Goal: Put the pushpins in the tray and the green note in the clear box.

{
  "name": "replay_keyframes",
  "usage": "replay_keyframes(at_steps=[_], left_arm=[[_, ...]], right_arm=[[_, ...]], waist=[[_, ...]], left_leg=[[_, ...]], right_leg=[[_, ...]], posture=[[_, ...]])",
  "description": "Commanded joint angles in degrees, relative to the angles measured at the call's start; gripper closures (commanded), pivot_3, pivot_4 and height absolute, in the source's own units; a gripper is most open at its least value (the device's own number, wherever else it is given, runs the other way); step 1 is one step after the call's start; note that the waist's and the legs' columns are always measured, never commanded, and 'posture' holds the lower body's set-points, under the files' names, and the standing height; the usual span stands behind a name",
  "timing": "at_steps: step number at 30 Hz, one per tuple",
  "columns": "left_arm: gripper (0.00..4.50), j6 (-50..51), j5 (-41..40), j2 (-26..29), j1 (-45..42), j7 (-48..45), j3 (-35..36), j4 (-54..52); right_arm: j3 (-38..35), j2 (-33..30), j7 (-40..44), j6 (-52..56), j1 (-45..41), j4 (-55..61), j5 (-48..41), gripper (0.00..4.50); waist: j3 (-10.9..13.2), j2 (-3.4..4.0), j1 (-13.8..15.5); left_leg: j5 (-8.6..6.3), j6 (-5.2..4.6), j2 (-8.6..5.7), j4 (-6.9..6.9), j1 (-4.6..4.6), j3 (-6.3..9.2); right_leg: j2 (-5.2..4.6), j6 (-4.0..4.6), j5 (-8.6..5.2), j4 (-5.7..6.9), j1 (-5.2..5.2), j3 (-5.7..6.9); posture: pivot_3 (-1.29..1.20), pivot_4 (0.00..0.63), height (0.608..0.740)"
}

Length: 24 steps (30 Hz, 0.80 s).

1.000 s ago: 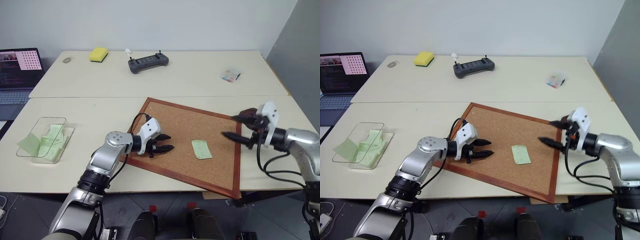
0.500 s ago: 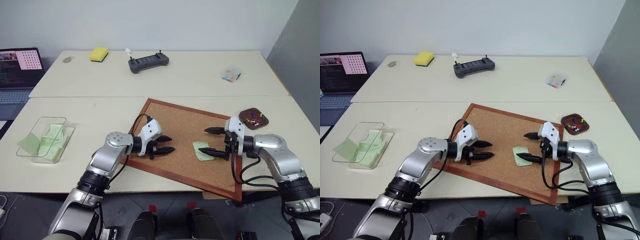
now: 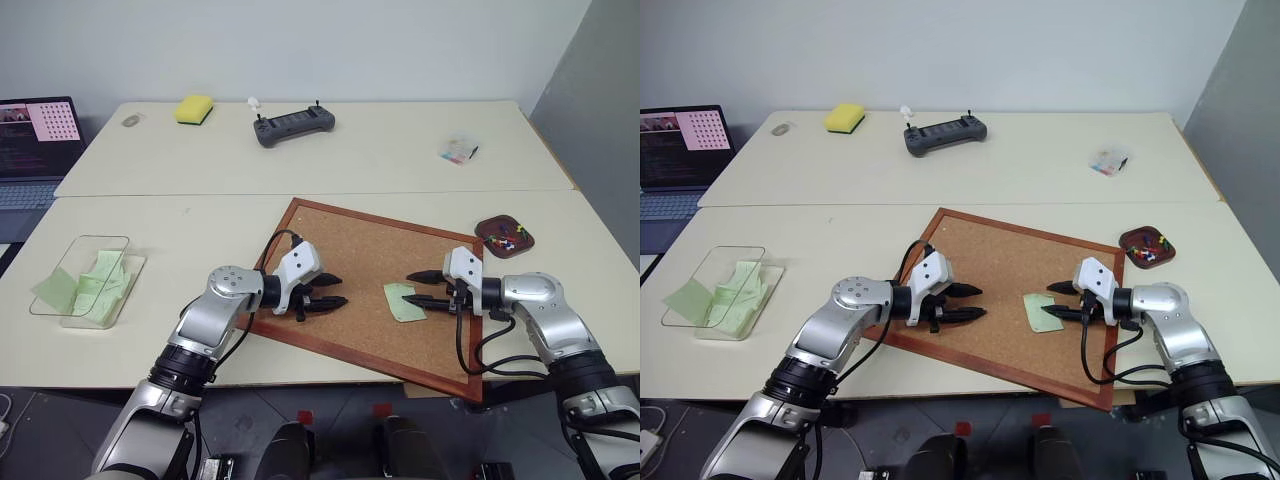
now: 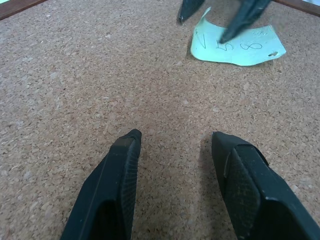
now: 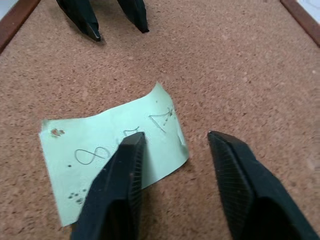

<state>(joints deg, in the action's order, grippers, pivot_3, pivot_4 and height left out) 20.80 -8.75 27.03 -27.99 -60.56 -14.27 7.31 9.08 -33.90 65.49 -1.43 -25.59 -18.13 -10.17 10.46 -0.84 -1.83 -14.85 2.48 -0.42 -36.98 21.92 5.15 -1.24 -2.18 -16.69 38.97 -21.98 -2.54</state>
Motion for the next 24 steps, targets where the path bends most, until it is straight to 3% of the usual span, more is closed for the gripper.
replay_keyframes(at_steps=[1,6,19,24], left_arm=[[2.11,-0.83,1.86,-0.28,-0.77,1.51,-0.92,1.77],[2.11,-2.0,3.02,-0.43,-1.39,2.35,-1.24,3.44],[2.11,-3.72,6.14,-2.07,-3.81,7.04,-1.66,10.47],[2.11,-0.89,-1.11,-3.84,-3.71,5.86,3.78,7.46]], right_arm=[[-1.09,0.26,-0.4,-1.97,-1.29,-0.1,0.21,3.43],[-1.64,-0.4,0.91,-1.09,-0.97,1.21,-1.23,4.45],[-7.99,-3.83,-0.23,11.15,-0.43,14.46,-8.96,4.45],[-9.66,-4.48,-2.62,16.16,-0.81,19.72,-10.84,4.45]], waist=[[0.0,0.0,0.01],[0.0,0.0,0.02],[-0.01,0.0,0.08],[-0.02,0.03,0.08]], left_leg=[[0.0,0.0,0.0,-0.01,0.0,0.0],[0.01,0.0,-0.01,-0.03,-0.01,0.0],[0.01,0.0,-0.02,-0.08,-0.15,0.14],[0.01,0.0,-0.01,-0.08,-0.21,0.21]], right_leg=[[0.0,0.0,0.0,0.0,0.0,0.0],[0.0,0.0,0.01,0.01,0.02,0.0],[0.0,-0.01,0.01,0.03,0.23,0.06],[0.01,-0.02,0.01,0.03,0.3,0.12]], posture=[[0.0,0.15,0.74],[0.0,0.15,0.74],[0.0,0.15,0.74],[0.0,0.15,0.74]])
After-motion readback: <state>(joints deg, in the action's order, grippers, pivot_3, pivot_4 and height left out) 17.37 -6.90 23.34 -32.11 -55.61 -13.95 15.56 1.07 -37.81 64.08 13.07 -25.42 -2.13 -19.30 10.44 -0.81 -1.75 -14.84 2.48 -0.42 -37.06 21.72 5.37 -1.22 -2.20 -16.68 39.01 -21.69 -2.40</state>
